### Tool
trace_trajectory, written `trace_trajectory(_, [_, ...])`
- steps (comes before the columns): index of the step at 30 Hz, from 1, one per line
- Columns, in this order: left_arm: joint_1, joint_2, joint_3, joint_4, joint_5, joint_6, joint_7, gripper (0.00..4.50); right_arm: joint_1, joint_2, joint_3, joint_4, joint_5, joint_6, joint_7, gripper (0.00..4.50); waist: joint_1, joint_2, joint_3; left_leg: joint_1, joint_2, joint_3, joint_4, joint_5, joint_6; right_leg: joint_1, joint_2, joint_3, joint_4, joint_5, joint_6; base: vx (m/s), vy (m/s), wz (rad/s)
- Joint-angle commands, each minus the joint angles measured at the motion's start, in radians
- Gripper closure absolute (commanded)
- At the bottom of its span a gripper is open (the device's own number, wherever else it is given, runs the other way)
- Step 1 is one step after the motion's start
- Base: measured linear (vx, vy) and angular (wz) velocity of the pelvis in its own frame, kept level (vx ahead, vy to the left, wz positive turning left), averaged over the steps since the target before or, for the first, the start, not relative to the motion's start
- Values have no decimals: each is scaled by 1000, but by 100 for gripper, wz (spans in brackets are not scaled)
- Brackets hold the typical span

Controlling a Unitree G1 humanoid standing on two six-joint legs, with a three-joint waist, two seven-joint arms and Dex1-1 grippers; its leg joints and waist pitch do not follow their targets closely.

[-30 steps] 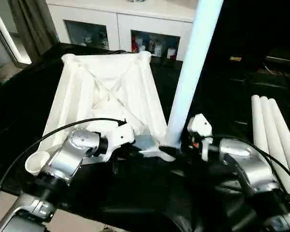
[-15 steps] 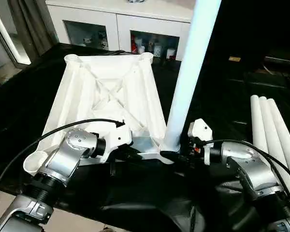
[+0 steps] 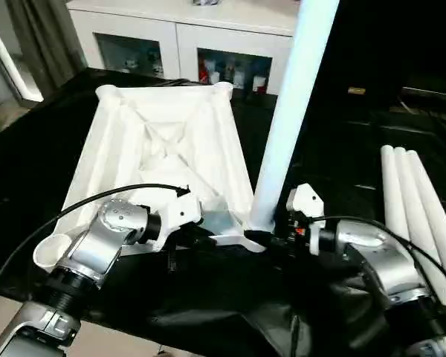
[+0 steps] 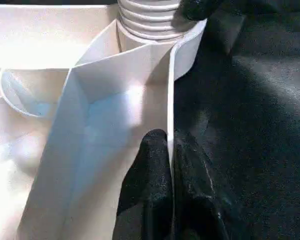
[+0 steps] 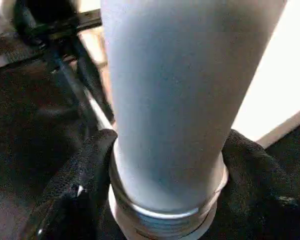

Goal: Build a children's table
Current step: Pick table leg

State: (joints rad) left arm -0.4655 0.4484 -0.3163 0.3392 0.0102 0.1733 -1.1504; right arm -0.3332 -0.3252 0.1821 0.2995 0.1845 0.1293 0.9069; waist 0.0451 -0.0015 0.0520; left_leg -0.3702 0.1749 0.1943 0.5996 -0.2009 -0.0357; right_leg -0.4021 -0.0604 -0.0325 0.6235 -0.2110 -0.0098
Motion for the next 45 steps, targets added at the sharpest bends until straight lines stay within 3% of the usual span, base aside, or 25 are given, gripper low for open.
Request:
trace_trajectory(1, [6,-44,9,-25,-58,-20,-14,450,-2,2,-25,48,-22,29,-73,175,4,-6,-62,10,54,-23,-63,-94,62,55,-80,43,-64,-22,-277,0,0,0])
trace_trajectory(4, [-53,-129,30,81,3,19,177,450,-34,129,-91,159,-32,50,-321,176,-5,-1,-57,19,54,-24,-67,-156,20,47,-80,45,-78,-140,-257,0,0,0])
trace_trajectory(5, [-60,-143,32,92,3,23,192,450,-40,149,-100,174,-33,48,-359,176,-8,-4,-54,16,51,-24,-68,-165,8,48,-78,45,-80,-168,-251,0,0,0])
trace_trajectory(6, [-76,-169,37,113,8,39,232,450,-52,183,-115,203,-34,47,-425,176,-8,3,-57,14,50,-28,-70,-173,-14,51,-82,45,-81,-210,-230,0,0,0])
trace_trajectory(11, [-126,-262,38,179,59,72,411,450,-101,270,-138,306,-66,32,-630,176,-12,1,-59,15,49,-27,-70,-175,-18,48,-78,47,-84,-195,-218,0,0,0])
trace_trajectory(16, [-138,-336,14,194,100,82,483,450,-126,335,-133,359,-78,-12,-665,176,-5,0,-63,10,47,-25,-66,-144,21,53,-79,45,-82,-126,-221,0,0,0])
trace_trajectory(17, [-138,-337,10,195,105,79,483,450,-126,340,-136,356,-75,-17,-657,120,-4,0,-63,10,48,-25,-67,-146,26,52,-80,45,-82,-125,-219,0,0,0])
trace_trajectory(19, [-140,-336,7,198,105,80,477,450,-125,345,-138,342,-64,-32,-631,106,-3,2,-63,11,49,-27,-68,-152,29,52,-79,44,-83,-136,-220,0,0,0])
trace_trajectory(21, [-141,-318,10,197,101,75,462,450,-124,328,-122,306,-54,-27,-572,97,-4,3,-63,11,49,-27,-69,-162,29,52,-79,43,-83,-142,-220,0,0,0])
trace_trajectory(22, [-141,-312,13,199,102,71,459,450,-123,321,-113,289,-50,-23,-543,72,-3,3,-63,11,50,-27,-69,-162,32,53,-79,43,-83,-134,-221,0,0,0])
trace_trajectory(23, [-135,-293,18,192,96,53,427,450,-108,273,-82,214,-40,1,-453,72,-4,-1,-63,9,50,-27,-69,-157,37,54,-78,42,-83,-124,-223,0,0,0])
trace_trajectory(25, [-132,-287,18,188,94,46,415,450,-102,255,-70,191,-37,8,-426,72,2,0,-64,8,50,-28,-67,-136,50,58,-79,42,-79,-94,-219,0,0,0])
trace_trajectory(26, [-123,-270,19,176,87,24,389,450,-78,204,-47,127,-27,17,-352,72,1,0,-64,6,50,-27,-67,-130,55,58,-80,42,-79,-85,-222,0,0,0])
trace_trajectory(30, [-98,-235,27,139,41,-37,282,450,-37,100,-32,23,-11,35,-222,72,3,-6,-60,3,50,-27,-67,-143,69,58,-80,40,-85,-128,-211,0,0,0])
trace_trajectory(31, [-98,-235,27,139,41,-37,282,450,-37,100,-32,23,-11,35,-222,72,5,-4,-60,4,50,-27,-67,-147,66,58,-82,40,-86,-146,-207,0,0,0])
trace_trajectory(32, [-84,-202,21,115,21,-39,209,450,-19,38,-27,-21,-4,44,-143,72,5,-2,-60,7,53,-28,-68,-156,62,53,-83,41,-89,-172,-207,0,0,0])
trace_trajectory(34, [-73,-174,14,96,3,-47,147,450,-6,-4,-26,-52,3,66,-86,72,8,-1,-61,8,56,-27,-68,-147,61,54,-80,41,-84,-154,-208,0,0,0])
trace_trajectory(41, [-48,-130,12,56,-13,-38,80,450,14,-17,-23,-69,31,93,-49,72,14,3,-62,11,57,-26,-70,-145,51,50,-80,41,-80,-112,-237,0,0,0])
trace_trajectory(42, [-46,-130,12,55,-11,-38,78,450,16,-9,-19,-69,33,95,-51,95,14,4,-62,11,57,-26,-69,-142,50,50,-80,40,-79,-106,-238,0,0,0])
trace_trajectory(45, [-39,-126,13,43,-14,-35,65,450,26,7,-8,-80,34,104,-51,106,15,4,-62,11,57,-26,-70,-139,47,51,-81,40,-79,-105,-234,0,0,0])
